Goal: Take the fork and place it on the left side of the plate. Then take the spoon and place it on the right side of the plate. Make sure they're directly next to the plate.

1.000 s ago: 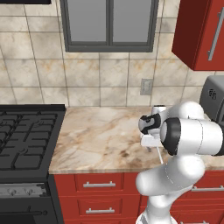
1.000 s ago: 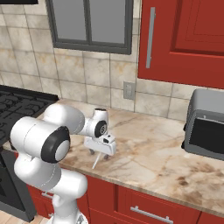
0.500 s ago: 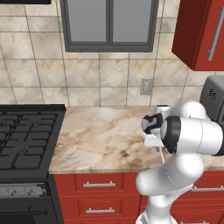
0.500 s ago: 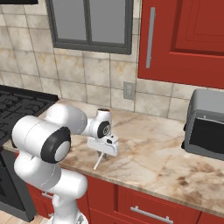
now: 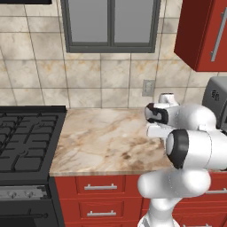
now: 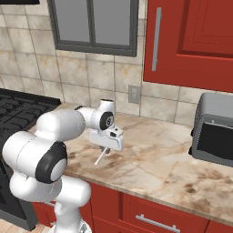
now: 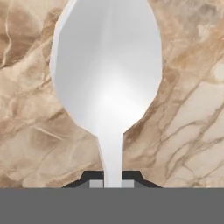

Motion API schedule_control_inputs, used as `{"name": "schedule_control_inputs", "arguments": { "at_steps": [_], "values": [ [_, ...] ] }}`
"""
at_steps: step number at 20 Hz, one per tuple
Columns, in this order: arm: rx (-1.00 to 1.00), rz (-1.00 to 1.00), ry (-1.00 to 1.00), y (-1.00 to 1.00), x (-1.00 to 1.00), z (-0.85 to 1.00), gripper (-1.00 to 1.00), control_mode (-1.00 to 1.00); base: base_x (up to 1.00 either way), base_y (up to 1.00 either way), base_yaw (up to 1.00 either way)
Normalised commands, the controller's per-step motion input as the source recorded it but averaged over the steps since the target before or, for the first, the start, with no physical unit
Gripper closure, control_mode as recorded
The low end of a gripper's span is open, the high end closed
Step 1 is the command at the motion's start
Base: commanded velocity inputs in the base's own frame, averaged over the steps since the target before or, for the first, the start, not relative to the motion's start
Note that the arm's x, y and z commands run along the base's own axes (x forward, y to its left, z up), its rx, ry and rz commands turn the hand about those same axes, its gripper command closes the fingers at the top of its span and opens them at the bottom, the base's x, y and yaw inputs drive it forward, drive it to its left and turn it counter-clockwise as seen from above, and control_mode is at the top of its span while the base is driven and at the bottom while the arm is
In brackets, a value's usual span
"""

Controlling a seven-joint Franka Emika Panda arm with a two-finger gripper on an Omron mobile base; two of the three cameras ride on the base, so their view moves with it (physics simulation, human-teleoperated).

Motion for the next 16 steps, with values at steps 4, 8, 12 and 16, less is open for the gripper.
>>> {"name": "schedule_control_inputs", "arguments": {
  "at_steps": [4, 8, 12, 16],
  "values": [
    [0.00, 0.00, 0.00, 0.41, -0.02, 0.99, 1.00, -1.00, 0.00, 0.00, 0.00],
    [0.00, 0.00, 0.00, 0.15, -0.27, 0.86, 1.00, -1.00, 0.00, 0.00, 0.00],
    [0.03, 0.00, 0.00, 0.00, -0.50, 0.38, 1.00, -1.00, 0.00, 0.00, 0.00],
    [0.01, 0.00, 0.03, 0.00, -0.08, 0.00, 1.00, -1.00, 0.00, 0.00, 0.00]
  ]
}}
